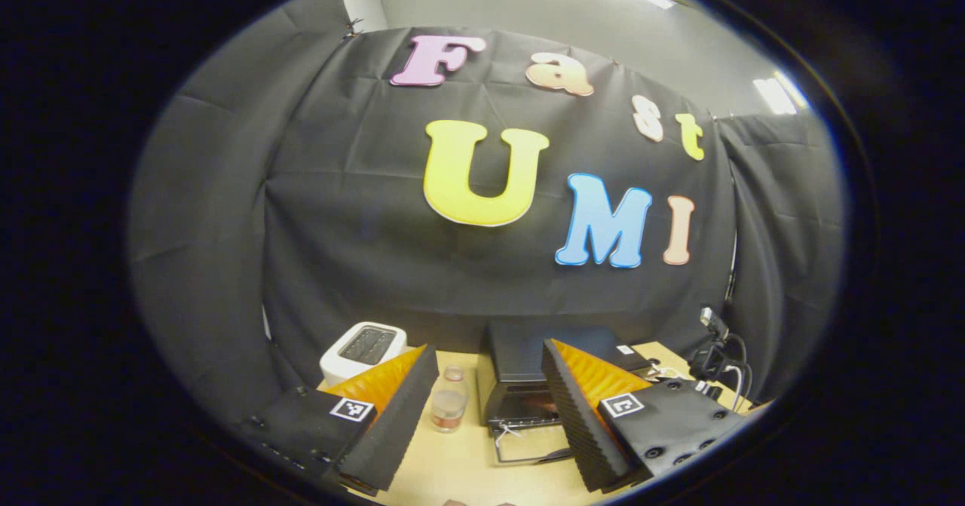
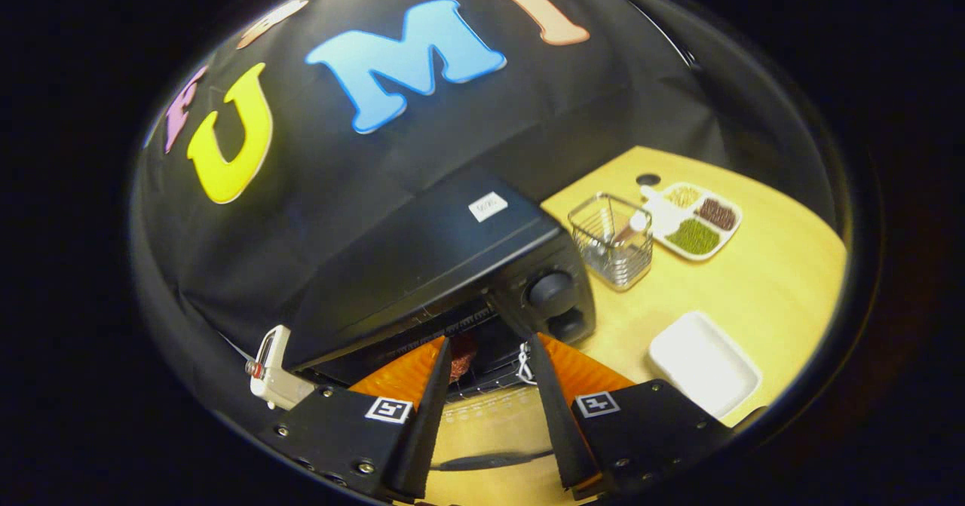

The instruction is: Open the electric oven with the left hand, put the food in, and close the electric oven.

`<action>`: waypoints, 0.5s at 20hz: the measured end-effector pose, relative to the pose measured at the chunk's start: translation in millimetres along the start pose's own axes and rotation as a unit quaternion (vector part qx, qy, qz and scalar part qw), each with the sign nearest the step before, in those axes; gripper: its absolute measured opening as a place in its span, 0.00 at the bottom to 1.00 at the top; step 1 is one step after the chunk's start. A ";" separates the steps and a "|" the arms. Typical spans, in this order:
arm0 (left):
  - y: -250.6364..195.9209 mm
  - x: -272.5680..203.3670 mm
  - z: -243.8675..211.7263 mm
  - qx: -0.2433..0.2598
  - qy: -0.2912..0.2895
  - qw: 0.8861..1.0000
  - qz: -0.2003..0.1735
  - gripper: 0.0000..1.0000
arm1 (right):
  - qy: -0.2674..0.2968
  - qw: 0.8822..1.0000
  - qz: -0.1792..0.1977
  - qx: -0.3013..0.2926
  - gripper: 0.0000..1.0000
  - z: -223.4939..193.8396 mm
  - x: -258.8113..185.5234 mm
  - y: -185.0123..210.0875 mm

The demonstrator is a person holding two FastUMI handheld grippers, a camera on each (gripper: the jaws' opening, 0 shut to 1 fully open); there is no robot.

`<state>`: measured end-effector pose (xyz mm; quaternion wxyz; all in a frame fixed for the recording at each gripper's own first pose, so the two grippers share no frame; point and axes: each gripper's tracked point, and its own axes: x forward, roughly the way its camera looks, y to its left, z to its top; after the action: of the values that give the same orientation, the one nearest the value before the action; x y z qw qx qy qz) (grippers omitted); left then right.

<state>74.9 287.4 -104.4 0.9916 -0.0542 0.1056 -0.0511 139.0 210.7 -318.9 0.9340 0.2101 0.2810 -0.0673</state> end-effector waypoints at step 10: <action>-117.2 12.0 21.4 0.009 -0.036 0.999 -0.012 0.96 | -0.180 0.970 0.039 -0.156 0.64 157.2 -151.4 -23.5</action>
<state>80.7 172.3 -72.2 0.9945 -0.0478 0.0691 -0.0621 85.3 123.0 -125.0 0.9924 0.0568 0.1068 -0.0223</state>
